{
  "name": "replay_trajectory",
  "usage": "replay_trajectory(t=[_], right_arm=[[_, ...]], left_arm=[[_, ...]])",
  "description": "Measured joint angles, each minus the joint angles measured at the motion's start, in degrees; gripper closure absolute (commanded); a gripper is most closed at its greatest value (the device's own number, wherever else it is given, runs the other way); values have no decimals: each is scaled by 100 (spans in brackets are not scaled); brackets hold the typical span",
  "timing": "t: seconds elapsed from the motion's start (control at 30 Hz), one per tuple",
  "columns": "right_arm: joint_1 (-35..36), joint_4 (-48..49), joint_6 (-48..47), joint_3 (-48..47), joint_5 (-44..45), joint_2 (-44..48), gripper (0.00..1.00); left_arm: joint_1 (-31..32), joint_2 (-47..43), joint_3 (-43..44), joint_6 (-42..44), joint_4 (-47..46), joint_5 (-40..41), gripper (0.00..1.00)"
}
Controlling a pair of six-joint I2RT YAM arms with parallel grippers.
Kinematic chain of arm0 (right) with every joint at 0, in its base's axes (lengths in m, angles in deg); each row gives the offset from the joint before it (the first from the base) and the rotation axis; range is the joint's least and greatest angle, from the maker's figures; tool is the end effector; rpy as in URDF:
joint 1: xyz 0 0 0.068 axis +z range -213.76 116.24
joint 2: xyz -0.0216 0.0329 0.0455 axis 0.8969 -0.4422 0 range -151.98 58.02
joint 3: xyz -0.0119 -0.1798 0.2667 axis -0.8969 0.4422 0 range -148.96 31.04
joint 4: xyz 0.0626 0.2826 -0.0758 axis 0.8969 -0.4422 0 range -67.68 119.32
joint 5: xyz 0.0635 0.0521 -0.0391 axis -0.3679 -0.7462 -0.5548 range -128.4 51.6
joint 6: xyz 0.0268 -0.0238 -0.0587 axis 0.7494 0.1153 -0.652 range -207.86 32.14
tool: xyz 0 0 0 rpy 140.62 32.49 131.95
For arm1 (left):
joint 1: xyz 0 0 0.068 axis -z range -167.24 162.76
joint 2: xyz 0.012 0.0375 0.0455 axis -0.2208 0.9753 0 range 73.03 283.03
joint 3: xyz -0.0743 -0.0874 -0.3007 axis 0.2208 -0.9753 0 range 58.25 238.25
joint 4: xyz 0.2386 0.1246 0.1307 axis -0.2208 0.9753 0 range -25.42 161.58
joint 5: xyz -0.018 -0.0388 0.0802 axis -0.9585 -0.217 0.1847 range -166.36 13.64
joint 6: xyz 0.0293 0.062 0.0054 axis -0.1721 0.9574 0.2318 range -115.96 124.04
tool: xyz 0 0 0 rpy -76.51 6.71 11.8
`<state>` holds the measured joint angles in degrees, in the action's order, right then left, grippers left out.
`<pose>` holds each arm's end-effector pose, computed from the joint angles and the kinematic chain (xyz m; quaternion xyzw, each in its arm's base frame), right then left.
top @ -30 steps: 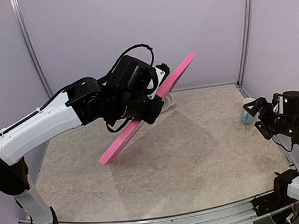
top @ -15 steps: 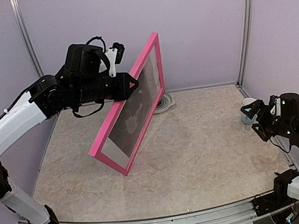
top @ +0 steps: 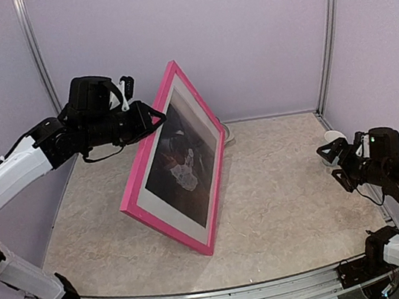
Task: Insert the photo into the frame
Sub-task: Turn over the photo frame.
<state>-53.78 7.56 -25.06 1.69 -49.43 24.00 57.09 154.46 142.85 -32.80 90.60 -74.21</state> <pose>0.1591 0.0388 0.2688 0.3310 0.7803 0.3768 0.3736 0.2688 -0.2596 0.4497 0.0440 0.8319 -0.3478 0.4301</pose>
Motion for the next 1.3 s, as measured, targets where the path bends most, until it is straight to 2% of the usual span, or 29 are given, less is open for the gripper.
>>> replay_trajectory(t=[0.4,0.83,1.3], right_arm=[[0,103,9,125,-85,-11,1],[0,240,7,179,-186,-107,1],[0,791,-48,326,-708,-586,1]], left_arm=[[-254,-686,-1196,-765,-597,-129,100],[-490,-887,-2186,-1508,-1016,-372,100],[-540,-1091,-3049,-1816,-1578,-487,100]])
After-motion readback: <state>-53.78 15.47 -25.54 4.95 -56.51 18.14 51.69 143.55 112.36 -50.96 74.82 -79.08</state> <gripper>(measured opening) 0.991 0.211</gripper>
